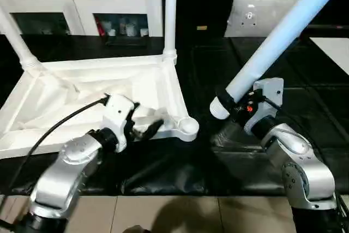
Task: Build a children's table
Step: Move to table
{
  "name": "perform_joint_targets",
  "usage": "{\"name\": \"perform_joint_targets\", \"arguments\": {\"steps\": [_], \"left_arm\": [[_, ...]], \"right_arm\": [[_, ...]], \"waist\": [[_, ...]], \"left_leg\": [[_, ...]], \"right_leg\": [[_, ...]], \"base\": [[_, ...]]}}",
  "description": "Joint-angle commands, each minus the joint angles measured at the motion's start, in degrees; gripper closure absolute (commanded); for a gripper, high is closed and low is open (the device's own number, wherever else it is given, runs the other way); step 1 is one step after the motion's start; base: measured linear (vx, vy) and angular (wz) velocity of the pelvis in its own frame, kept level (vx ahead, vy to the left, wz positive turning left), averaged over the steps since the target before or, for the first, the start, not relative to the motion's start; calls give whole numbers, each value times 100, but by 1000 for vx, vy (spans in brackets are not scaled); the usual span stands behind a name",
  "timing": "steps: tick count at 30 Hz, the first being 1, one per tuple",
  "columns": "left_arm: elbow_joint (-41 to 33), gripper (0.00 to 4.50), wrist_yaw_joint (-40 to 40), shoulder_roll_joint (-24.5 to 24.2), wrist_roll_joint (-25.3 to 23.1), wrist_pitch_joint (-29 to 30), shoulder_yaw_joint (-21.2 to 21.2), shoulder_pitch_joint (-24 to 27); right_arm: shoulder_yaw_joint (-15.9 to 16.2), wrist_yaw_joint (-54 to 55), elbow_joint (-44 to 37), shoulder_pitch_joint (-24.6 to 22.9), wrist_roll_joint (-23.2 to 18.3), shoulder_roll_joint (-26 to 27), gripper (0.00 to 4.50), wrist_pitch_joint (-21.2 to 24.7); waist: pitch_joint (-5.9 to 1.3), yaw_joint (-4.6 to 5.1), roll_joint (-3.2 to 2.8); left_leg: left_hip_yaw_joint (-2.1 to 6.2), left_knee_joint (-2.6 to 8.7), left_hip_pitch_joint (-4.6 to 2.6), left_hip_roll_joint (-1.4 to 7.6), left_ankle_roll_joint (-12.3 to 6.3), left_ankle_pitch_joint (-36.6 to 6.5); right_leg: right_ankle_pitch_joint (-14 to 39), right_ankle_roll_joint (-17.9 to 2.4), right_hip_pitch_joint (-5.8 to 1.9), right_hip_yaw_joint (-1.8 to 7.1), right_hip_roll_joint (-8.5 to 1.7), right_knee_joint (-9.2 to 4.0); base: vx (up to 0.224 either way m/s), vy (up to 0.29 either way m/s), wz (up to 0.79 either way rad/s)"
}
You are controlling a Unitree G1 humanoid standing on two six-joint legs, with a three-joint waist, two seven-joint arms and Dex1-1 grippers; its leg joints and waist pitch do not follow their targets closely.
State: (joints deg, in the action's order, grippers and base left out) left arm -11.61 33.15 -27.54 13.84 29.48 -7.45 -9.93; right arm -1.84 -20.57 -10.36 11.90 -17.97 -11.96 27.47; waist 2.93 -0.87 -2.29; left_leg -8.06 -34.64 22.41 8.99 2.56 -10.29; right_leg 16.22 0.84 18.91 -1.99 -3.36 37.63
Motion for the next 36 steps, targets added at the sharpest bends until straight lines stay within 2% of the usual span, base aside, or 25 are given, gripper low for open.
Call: {"name": "perform_joint_targets", "arguments": {"steps": [1,2,3,4,5,7,8,9,10,11,12,14,15,17,21,24,26,32,36], "left_arm": [[51,0,401,-173,-9,61,-147,-139],[186,0,732,-358,-38,51,-289,-261],[231,0,854,-418,-56,18,-338,-300],[257,0,928,-454,-68,-7,-367,-322],[466,0,1090,-491,-111,28,-465,-493],[602,29,1157,-490,-150,-6,-513,-596],[724,36,1184,-481,-199,-81,-551,-677],[774,39,1197,-473,-213,-118,-566,-710],[918,39,1284,-445,-200,-191,-601,-809],[1017,47,1355,-437,-205,-262,-637,-874],[1088,60,1444,-443,-219,-343,-681,-921],[1265,77,1719,-482,-239,-537,-790,-1028],[1401,83,1872,-525,-278,-610,-860,-1112],[1638,100,2079,-579,-324,-688,-914,-1258],[1997,135,2354,-667,-428,-977,-974,-1444],[2207,159,2445,-680,-526,-1136,-1033,-1535],[2513,174,2516,-673,-678,-1487,-1113,-1663],[3078,220,2836,-573,-742,-1679,-1203,-1991],[3308,248,3069,-523,-844,-1739,-1337,-2136]], "right_arm": [[3,-129,-10,125,-89,-44,262,86],[52,-182,86,134,-20,-84,262,-79],[72,-187,121,137,15,-94,262,-135],[84,-188,142,138,36,-100,262,-165],[96,-168,218,147,78,-86,262,-231],[117,-159,238,152,114,-89,262,-259],[159,-165,239,154,167,-119,262,-288],[173,-156,243,155,195,-136,262,-286],[191,-148,261,160,244,-161,262,-302],[187,-147,262,148,238,-152,262,-290],[170,-141,254,133,208,-131,262,-257],[83,-170,217,92,40,-36,262,-137],[65,-184,182,69,-32,-19,262,-60],[91,-210,155,39,-28,-58,262,-96],[132,-251,138,-17,18,-73,262,-216],[145,-253,153,-24,39,-50,262,-245],[147,-237,150,-31,20,-28,262,-253],[177,-197,137,-110,-16,78,262,-286],[207,-206,105,-126,0,86,262,-284]], "waist": [[-275,1,-42],[-288,8,-39],[-311,-26,-58],[-321,-20,-64],[-330,-39,-106],[-346,-39,-94],[-371,-59,-92],[-371,-59,-92],[-383,-75,-75],[-371,-94,-62],[-374,-117,-92],[-358,-122,-82],[-351,-127,-107],[-327,-127,-110],[-304,-116,-118],[-307,-117,-114],[-316,-116,-82],[-328,-123,-109],[-312,-120,-112]], "left_leg": [[167,539,-158,332,367,-1951],[148,540,-134,329,323,-1771],[123,515,-152,330,263,-1550],[112,503,-150,332,238,-1441],[88,494,-138,327,168,-1188],[74,481,-131,316,144,-1183],[70,455,-112,321,49,-879],[70,455,-112,321,49,-879],[60,431,-89,313,-29,-673],[43,425,-91,309,-91,-608],[39,414,-97,315,-125,-578],[37,432,-98,326,-151,-694],[37,438,-108,332,-138,-754],[37,475,-133,352,-33,-1078],[29,502,-137,353,99,-1327],[27,502,-129,354,100,-1271],[20,498,-127,361,71,-1195],[19,491,-125,365,6,-1015],[6,502,-126,364,6,-1105]], "right_leg": [[1293,-910,25,242,-405,-605],[986,-974,3,231,-411,-583],[699,-1004,34,241,-413,-576],[509,-1056,28,241,-417,-555],[63,-1145,17,228,-413,-527],[-119,-1174,14,225,-400,-514],[-629,-1199,-15,220,-402,-480],[-629,-1199,-15,220,-402,-480],[-922,-1194,-35,216,-405,-458],[-997,-1190,-22,219,-406,-464],[-1040,-1203,-15,222,-415,-449],[-911,-1217,-11,225,-416,-469],[-848,-1221,3,226,-415,-467],[-478,-1233,23,231,-410,-492],[-85,-1245,32,252,-429,-524],[-114,-1250,28,261,-435,-521],[-193,-1249,22,265,-438,-518],[-495,-1313,23,258,-441,-483],[-398,-1321,36,271,-438,-500]], "base": [[0,0,0],[0,0,0],[0,0,0],[0,0,0],[0,0,0],[0,0,0],[0,0,0],[0,0,0],[0,0,0],[0,0,0],[0,0,0],[0,0,0],[0,0,0],[0,0,0],[0,0,0],[0,0,0],[0,0,0],[0,0,0],[0,0,0]]}}
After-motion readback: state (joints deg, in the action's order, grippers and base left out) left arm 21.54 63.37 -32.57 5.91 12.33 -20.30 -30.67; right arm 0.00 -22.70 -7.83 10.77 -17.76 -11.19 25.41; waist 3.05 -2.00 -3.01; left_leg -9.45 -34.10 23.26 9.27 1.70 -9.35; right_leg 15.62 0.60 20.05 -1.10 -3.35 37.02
